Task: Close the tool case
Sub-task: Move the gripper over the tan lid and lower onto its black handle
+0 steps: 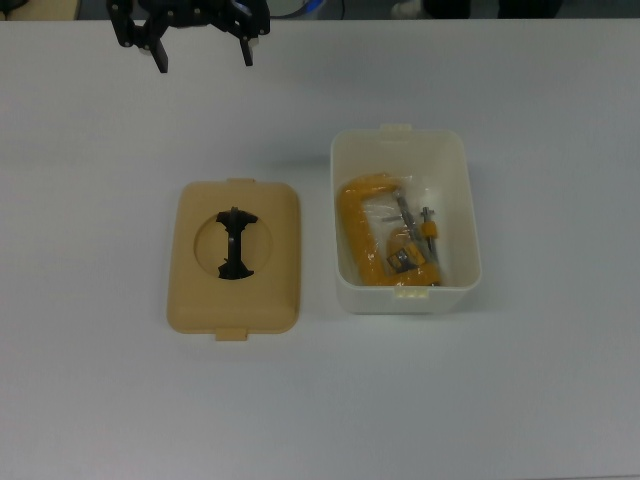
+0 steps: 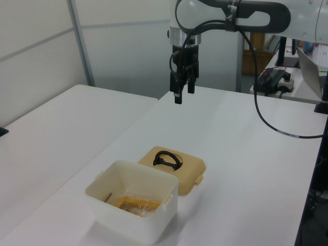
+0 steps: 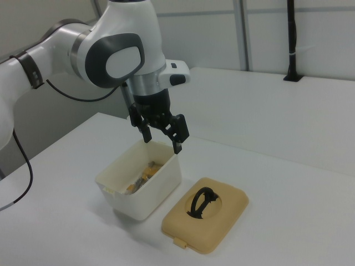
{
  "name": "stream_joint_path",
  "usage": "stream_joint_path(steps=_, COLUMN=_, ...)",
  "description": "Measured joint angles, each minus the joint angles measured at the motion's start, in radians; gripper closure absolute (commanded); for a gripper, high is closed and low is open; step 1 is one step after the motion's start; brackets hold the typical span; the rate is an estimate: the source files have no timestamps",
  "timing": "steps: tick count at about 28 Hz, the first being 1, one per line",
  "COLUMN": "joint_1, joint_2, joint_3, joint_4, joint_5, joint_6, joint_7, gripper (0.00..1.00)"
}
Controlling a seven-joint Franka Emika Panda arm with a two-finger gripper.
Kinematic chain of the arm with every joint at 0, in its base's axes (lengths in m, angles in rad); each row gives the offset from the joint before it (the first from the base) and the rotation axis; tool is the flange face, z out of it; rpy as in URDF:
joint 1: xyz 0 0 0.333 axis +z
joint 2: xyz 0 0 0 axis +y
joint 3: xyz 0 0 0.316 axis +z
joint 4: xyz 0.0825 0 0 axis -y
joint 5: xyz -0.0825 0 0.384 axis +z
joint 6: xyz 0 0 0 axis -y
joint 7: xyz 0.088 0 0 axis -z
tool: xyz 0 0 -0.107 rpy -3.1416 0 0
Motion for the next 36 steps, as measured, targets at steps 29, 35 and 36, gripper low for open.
stream_joint_path(steps=29, joint_1=0.090, joint_2=0.217, joint_3=0.000, joint_4=-0.060, joint_5=-0.044, joint_6=0.338, joint_7=0.095, gripper=0.00)
stream_joint_path(steps=35, joint_1=0.099, joint_2=0.243, joint_3=0.000, joint_4=-0.092, joint_5=-0.055, joint_6=0.397, joint_7=0.120, gripper=0.00)
stream_joint_path(steps=36, joint_1=0.099, joint_2=0.245, joint_3=0.000, joint_4=-0.097, joint_5=-0.055, joint_6=0.400, joint_7=0.121, gripper=0.00)
